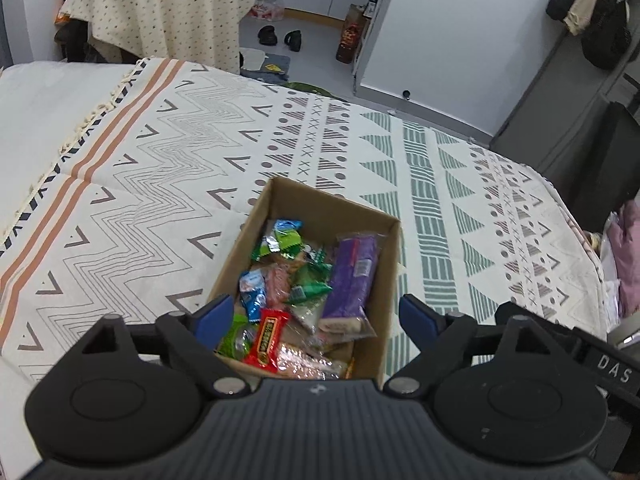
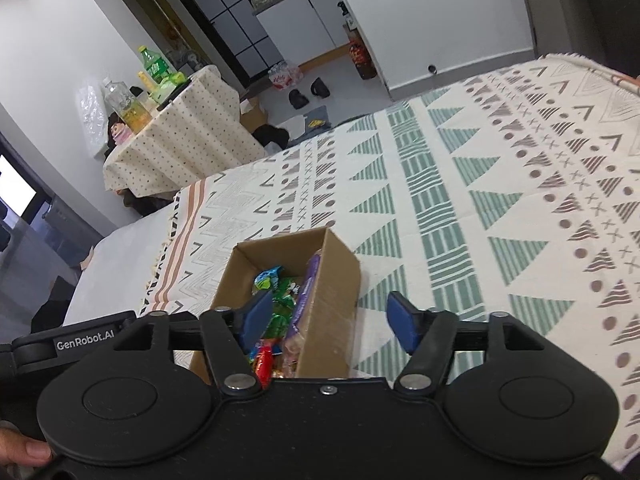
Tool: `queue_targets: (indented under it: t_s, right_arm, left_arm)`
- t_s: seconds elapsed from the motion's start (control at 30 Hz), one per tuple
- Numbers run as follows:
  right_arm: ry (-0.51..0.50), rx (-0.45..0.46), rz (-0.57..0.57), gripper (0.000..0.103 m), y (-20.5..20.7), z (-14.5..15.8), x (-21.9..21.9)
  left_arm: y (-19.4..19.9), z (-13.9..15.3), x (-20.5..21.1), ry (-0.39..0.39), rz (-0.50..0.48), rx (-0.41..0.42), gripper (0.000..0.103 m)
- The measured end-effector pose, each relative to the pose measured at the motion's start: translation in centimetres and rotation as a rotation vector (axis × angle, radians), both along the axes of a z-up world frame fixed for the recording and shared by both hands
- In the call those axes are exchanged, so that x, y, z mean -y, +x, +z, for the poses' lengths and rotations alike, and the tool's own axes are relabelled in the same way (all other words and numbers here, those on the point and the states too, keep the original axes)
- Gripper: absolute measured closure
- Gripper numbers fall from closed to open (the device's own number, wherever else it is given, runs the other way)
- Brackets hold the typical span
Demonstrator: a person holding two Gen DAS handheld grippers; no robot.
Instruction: Organize snacks
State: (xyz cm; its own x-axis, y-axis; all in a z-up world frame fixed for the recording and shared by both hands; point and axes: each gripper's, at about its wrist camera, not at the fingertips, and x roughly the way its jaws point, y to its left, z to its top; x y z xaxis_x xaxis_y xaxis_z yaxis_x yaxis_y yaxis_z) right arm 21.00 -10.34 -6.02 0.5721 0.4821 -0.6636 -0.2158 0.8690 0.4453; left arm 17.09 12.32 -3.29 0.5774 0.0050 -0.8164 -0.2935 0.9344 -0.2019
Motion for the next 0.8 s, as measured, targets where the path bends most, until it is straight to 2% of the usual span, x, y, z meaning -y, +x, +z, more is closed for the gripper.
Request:
queue_targets:
  t_s: [0.17, 0.23, 0.33, 0.4, 0.8]
  right_arm:
    - [-0.014, 0.037, -0.014, 0.020, -1.2, 0.8, 1.8]
    - [-0.048, 0.053, -0.016, 0.013, -1.8, 1.1, 2.3]
    - [-0.075, 0.068, -0.022, 0.010, -2.6, 1.2, 3.2]
    - [-0.085, 0.078, -0.030, 0.003, -3.2, 1.2, 3.9]
    - [-0.141, 0.116, -0.043, 0.000, -7.1, 2.0, 6.5]
  left_arm:
    - [-1.0, 0.3, 1.5, 0.014, -0.021, 0.005, 0.008]
    - [-1.5, 0.3, 2.1, 0.024, -0.032, 0.007, 0.007]
    - [-2.5, 0.2, 3.1, 0.038, -0.044, 0.007, 0.007]
    - [-3.0, 0.1, 3.7, 0.049, -0.059, 0.007, 0.006]
    - [-7.1, 0.9, 6.5, 0.115, -0.132, 0.040, 0.001]
